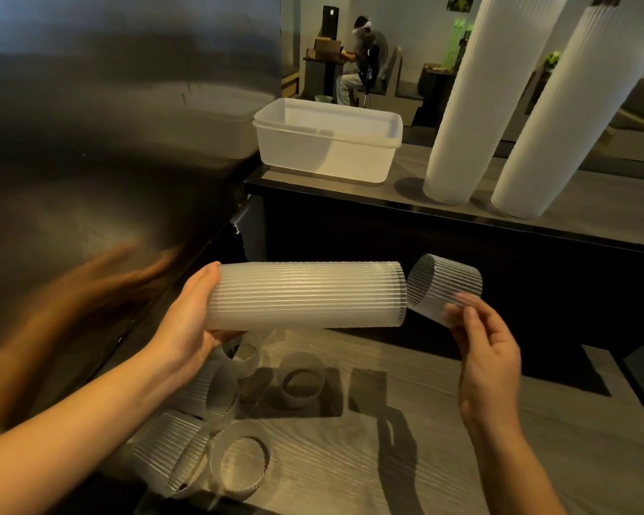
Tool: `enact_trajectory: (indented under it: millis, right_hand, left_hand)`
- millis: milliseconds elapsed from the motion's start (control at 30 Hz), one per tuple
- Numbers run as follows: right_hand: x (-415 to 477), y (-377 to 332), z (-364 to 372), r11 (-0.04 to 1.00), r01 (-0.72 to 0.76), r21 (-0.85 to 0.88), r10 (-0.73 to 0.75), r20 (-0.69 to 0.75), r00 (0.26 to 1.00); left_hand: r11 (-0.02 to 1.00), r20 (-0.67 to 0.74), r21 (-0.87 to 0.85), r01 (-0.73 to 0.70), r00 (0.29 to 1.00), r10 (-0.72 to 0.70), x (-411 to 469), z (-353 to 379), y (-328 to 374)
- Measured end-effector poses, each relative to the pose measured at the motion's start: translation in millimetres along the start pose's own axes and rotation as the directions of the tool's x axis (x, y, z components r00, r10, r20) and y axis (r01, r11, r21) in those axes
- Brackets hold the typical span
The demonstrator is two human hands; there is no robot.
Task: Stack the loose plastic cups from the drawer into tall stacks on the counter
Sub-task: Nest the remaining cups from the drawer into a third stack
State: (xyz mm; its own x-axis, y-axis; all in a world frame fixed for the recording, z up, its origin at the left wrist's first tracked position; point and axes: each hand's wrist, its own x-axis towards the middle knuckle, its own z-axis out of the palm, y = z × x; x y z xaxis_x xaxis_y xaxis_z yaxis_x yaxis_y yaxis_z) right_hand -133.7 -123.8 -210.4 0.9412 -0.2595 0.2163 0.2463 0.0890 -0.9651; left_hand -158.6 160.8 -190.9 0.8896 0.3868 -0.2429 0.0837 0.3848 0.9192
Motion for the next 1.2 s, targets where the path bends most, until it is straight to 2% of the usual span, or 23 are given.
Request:
enact_trajectory:
  millis: [100, 267, 400, 500, 600, 667, 700, 733, 800, 867, 900, 933, 1000, 1067, 1133, 1200]
  right_hand:
    - [-7, -3, 6, 0.997, 0.014, -0.08, -0.008, 0.081, 0.997]
    - [-6, 2, 12, 0.993, -0.056, -0.1, 0.076, 0.204, 0.976]
    - [-10, 2, 19, 0.982, -0.008, -0.187, 0.072, 0.339, 0.938]
    - [-14, 7, 21, 0.987, -0.004, -0.161, 0.052, 0.293, 0.955]
    - [-16, 29, 18, 0.998, -0.027, -0.059, 0.033, 0.11, 0.993]
    - [-22, 53, 22, 0.987, -0.024, -0.159, 0.041, 0.104, 0.994]
    - [-28, 66, 27, 0.958, 0.009, -0.287, 0.05, 0.199, 0.979]
    - [-34, 80, 33, 0.902, 0.061, -0.426, 0.096, 0.337, 0.936]
    - [-44, 105, 47, 0.733, 0.214, -0.646, 0.296, 0.586, 0.754]
    - [-51, 119, 58, 0.576, 0.381, -0.723, 0.457, 0.671, 0.583]
    - [-54, 122, 61, 0.538, 0.459, -0.707, 0.456, 0.702, 0.547]
    - [-54, 126, 63, 0.503, 0.52, -0.69, 0.433, 0.722, 0.54]
    - [-56, 129, 65, 0.455, 0.621, -0.638, 0.295, 0.766, 0.571]
    - [-57, 131, 63, 0.434, 0.662, -0.611, 0.188, 0.78, 0.597]
    - [-56, 130, 58, 0.404, 0.661, -0.632, 0.11, 0.751, 0.651]
    - [-55, 128, 51, 0.483, 0.576, -0.659, 0.182, 0.719, 0.671]
  left_hand:
    - [1.0, 0.007, 0.009, -0.001, 1.0, 0.0, 0, 0, 0]
    - [1.0, 0.014, 0.006, 0.007, 1.0, -0.007, 2, 0, -1]
    - [1.0, 0.007, 0.012, 0.004, 1.0, -0.004, 4, -1, -2]
    - [1.0, -0.002, 0.015, -0.007, 1.0, 0.007, 4, 0, -3]
    - [1.0, -0.012, 0.002, 0.004, 1.0, -0.004, 5, -1, -3]
    - [0.999, -0.009, -0.018, 0.029, 1.0, -0.029, 5, -1, -4]
    - [0.999, -0.003, -0.024, 0.041, 0.999, -0.041, 5, -2, -4]
    - [0.998, 0.002, -0.027, 0.052, 0.999, -0.052, 4, -2, -5]
    - [0.998, 0.011, -0.025, 0.061, 0.998, -0.061, 4, -2, -6]
    - [0.997, 0.019, -0.025, 0.069, 0.997, -0.069, 3, -2, -5]
    - [0.996, 0.019, -0.03, 0.079, 0.997, -0.078, 3, -2, -5]
    - [0.995, 0.019, -0.035, 0.088, 0.996, -0.088, 3, -1, -5]
    - [0.993, 0.015, -0.047, 0.111, 0.994, -0.11, 2, -1, -4]
    - [0.988, 0.022, -0.067, 0.14, 0.99, -0.138, 1, 0, -3]
    - [0.985, 0.043, -0.068, 0.161, 0.986, -0.158, -1, 1, -3]
    - [0.983, 0.053, -0.071, 0.17, 0.985, -0.167, -4, 3, -4]
